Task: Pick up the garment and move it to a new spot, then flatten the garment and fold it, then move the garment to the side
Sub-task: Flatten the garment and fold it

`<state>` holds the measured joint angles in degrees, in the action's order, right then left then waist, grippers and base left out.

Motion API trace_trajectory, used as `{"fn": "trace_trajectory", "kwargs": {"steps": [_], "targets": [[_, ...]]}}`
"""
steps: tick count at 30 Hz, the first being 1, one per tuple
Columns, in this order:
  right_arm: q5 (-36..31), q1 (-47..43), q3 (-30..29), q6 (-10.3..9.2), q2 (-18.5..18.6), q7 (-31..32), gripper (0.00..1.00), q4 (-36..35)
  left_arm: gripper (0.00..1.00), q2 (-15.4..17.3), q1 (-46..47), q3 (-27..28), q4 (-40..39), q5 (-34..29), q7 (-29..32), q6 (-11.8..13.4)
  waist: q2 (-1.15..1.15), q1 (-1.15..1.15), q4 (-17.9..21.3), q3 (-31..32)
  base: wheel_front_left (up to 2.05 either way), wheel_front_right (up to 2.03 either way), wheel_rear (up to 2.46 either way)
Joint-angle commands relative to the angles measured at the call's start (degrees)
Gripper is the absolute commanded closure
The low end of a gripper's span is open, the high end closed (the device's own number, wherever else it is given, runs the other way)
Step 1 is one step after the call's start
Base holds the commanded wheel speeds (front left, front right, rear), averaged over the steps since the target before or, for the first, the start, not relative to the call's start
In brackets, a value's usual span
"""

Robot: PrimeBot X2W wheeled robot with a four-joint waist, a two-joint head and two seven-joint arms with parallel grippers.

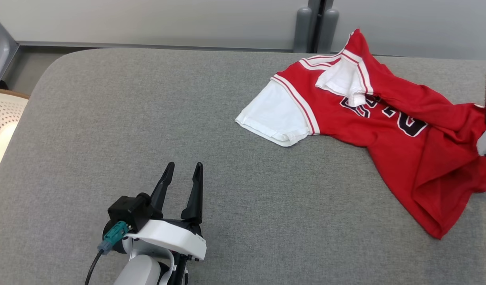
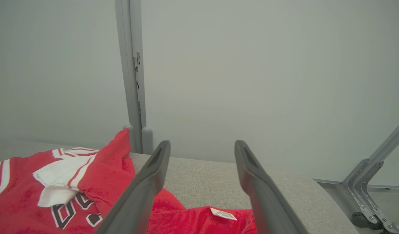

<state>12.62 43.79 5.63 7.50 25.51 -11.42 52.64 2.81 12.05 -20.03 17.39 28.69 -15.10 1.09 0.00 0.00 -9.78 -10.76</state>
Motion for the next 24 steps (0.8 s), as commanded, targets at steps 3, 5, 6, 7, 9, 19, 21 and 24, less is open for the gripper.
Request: {"fn": "trace_trajectory", "kwargs": {"steps": [3,5,6,7,9,19,21,24], "targets": [[1.6,-2.3,1.4,-0.02,-1.5,-1.7,0.00,-1.9,0.00,0.2,-0.4,0.7,-0.1,-0.4,-0.1,0.1,0.00,0.00,1.5,1.2,0.00,0.00,0.00],[3.3,-4.5,2.9,-0.02,-2.8,-2.4,0.00,-4.3,0.00,0.2,-0.6,1.2,-0.4,-0.5,-0.1,-0.1,0.00,0.00,2.4,1.9,0.00,0.00,0.00],[4.1,-5.8,3.7,-0.02,-3.4,-2.8,0.00,-5.9,0.00,0.2,-0.9,1.4,-0.5,-0.5,-0.1,-0.1,0.00,0.00,2.9,2.2,0.00,0.00,0.00],[4.9,-7.3,4.4,-0.02,-3.9,-3.0,0.00,-7.6,0.00,0.2,-1.0,1.5,-0.7,-0.5,-0.1,-0.1,0.00,0.00,3.3,2.5,0.00,0.00,0.00],[6.8,-10.7,5.3,-0.02,-5.1,-3.4,0.00,-11.3,0.00,0.2,-1.1,2.0,-1.0,0.0,-0.1,-0.1,0.00,0.00,4.1,3.0,0.00,0.00,0.00],[9.4,-26.3,6.4,-0.02,-10.9,-3.7,0.00,-27.6,0.00,0.2,0.1,5.2,-1.2,-1.3,0.0,0.0,0.00,0.00,9.4,2.2,0.00,0.00,0.00],[8.8,-26.8,6.2,-0.02,-11.2,-3.2,0.00,-29.4,0.00,0.2,2.1,5.4,0.1,-2.2,0.0,0.3,0.00,0.00,10.6,1.2,0.00,0.00,0.00],[7.9,-26.4,5.8,-0.02,-11.6,-2.4,0.00,-32.0,0.00,0.2,6.5,4.9,5.5,-5.2,0.0,1.5,0.00,0.00,12.6,-0.5,0.00,0.00,0.00]]}}
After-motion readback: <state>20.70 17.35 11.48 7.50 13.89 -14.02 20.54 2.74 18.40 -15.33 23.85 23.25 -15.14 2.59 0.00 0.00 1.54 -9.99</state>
